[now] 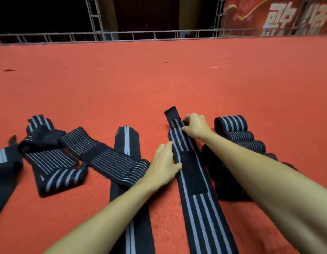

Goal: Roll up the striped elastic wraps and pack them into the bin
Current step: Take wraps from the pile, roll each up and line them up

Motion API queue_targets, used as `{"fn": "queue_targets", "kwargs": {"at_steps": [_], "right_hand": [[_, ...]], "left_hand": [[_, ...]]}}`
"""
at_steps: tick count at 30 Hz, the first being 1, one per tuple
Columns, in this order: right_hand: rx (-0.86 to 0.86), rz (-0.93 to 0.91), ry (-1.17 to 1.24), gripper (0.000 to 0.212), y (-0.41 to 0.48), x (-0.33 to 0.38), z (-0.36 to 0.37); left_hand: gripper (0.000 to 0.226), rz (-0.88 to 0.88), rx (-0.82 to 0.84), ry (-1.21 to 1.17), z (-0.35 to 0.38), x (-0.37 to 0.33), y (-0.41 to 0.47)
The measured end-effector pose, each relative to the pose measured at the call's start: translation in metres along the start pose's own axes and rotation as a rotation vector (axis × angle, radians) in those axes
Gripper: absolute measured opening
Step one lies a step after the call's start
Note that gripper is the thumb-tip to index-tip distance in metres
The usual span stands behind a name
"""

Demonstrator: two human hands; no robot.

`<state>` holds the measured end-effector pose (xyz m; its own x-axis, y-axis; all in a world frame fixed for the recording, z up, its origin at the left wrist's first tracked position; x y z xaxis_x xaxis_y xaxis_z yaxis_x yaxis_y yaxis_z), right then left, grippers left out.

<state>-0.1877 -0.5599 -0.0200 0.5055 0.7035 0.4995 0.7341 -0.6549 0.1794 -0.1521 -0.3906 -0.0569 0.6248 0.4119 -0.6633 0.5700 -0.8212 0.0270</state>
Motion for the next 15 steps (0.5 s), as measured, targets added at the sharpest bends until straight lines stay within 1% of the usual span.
{"fn": "queue_targets", "kwargs": {"at_steps": [2, 4, 7, 10, 13, 15], "right_hand": [[0.063, -0.010, -0.099, 0.029, -0.006, 0.003, 0.003], [0.080, -0.056, -0.181, 0.029, -0.015, 0.010, 0.002], [0.054, -0.147, -0.300, 0.028, -0.034, 0.027, -0.003], [0.038, -0.199, -0.324, 0.037, -0.053, 0.047, -0.005], [0.058, -0.258, -0.318, 0.043, -0.069, 0.063, -0.004], [0.082, -0.282, -0.313, 0.042, -0.076, 0.072, -0.001]], "left_hand": [[0.058, 0.050, 0.008, 0.018, -0.007, 0.003, -0.004], [0.047, 0.117, -0.013, 0.022, -0.020, 0.006, -0.013], [0.034, 0.189, -0.063, 0.023, -0.042, 0.016, -0.031], [0.031, 0.193, -0.118, 0.010, -0.064, 0.037, -0.051], [0.028, 0.155, -0.166, 0.021, -0.084, 0.066, -0.072], [0.028, 0.114, -0.172, 0.040, -0.093, 0.087, -0.085]]}}
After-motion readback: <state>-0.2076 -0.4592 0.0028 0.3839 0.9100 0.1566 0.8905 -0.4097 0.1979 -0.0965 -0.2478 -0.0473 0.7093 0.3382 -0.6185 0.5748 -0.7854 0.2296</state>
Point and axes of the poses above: each hand's wrist, its own y-axis towards the middle knuckle, its own z-axis out of the palm, x = y × z, the point moved 1 cm from there along y, towards the middle knuckle, and after that the axes turned 10 degrees about -z, right-handed, at the moved point
